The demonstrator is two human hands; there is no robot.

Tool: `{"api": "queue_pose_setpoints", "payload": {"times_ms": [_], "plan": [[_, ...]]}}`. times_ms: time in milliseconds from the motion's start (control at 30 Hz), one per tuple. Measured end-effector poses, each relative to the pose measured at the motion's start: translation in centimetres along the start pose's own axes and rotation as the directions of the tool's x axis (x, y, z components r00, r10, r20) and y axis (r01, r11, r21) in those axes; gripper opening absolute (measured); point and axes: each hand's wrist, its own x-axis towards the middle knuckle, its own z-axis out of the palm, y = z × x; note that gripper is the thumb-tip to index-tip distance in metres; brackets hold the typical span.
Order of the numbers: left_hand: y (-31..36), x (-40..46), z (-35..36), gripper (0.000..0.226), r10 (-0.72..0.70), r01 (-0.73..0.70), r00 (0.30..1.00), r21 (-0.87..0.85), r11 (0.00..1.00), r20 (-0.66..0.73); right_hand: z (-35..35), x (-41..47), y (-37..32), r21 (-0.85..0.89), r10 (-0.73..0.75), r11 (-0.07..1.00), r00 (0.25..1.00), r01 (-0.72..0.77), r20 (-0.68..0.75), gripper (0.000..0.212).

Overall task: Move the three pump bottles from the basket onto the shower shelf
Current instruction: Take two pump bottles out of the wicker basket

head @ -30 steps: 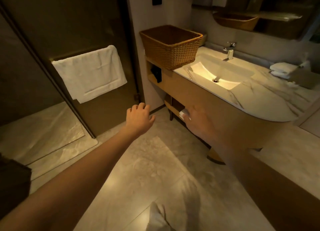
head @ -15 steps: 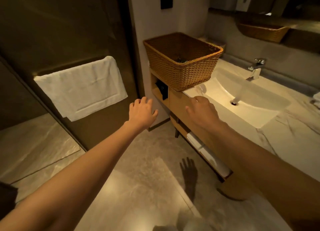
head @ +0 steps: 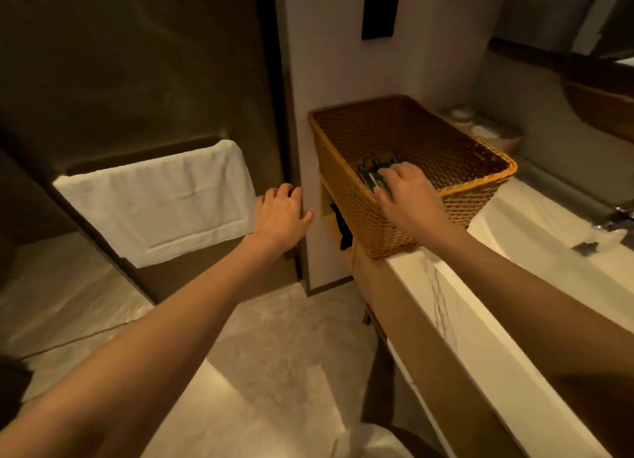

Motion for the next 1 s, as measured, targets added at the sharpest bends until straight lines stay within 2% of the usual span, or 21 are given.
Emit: {"api": "queue_pose_setpoints", "payload": {"times_ms": [133, 333, 467, 667, 767, 867, 933, 1000], "plan": [[2.3, 6.2, 0.2, 0.053, 0.019, -0.020, 0.995, -0.013, 1.000, -0.095, 0.6, 6.8, 4.1, 0.019, -0.012, 1.000, 1.000, 0.013, -0.005, 0.043], [5.6, 12.6, 2.0, 0.052, 0.089, -0.095, 0.992, -0.060, 0.994, -0.091, 4.4, 12.4, 8.8, 0.005, 0.014, 1.000, 0.984, -0.015, 0.177, 0.047], [7.3, 17.7, 2.5, 0.052, 0.155, -0.167, 0.980, -0.097, 0.981, -0.122, 6.1, 16.3, 11.8, 0.016, 0.045, 0.999, 0.971, -0.050, 0.234, 0.048], [9.5, 23.8, 6.1, 0.055, 0.163, -0.155, 0.985, -0.139, 0.978, 0.049, 8.7, 20.6, 15.7, 0.027, 0.138, 0.988, 0.943, -0.153, 0.304, 0.050], [10.7, 27.0, 8.0, 0.059, 0.122, -0.075, 0.981, -0.288, 0.955, 0.150, 9.6, 22.0, 17.7, 0.008, 0.168, 0.983, 0.925, -0.182, 0.342, 0.054], [11.3, 29.4, 10.1, 0.064, 0.009, 0.108, 0.961, -0.404, 0.908, 0.277, 10.6, 22.4, 19.4, 0.001, 0.167, 0.983, 0.901, -0.182, 0.401, 0.054], [11.5, 30.2, 11.4, 0.061, -0.099, 0.314, 0.895, -0.456, 0.833, 0.435, 11.3, 22.3, 20.3, 0.016, 0.171, 0.980, 0.891, -0.196, 0.421, 0.055], [11.6, 30.5, 12.5, 0.056, -0.177, 0.569, 0.756, -0.500, 0.653, 0.630, 11.8, 22.4, 20.9, 0.031, 0.173, 0.978, 0.889, -0.206, 0.424, 0.056]]}}
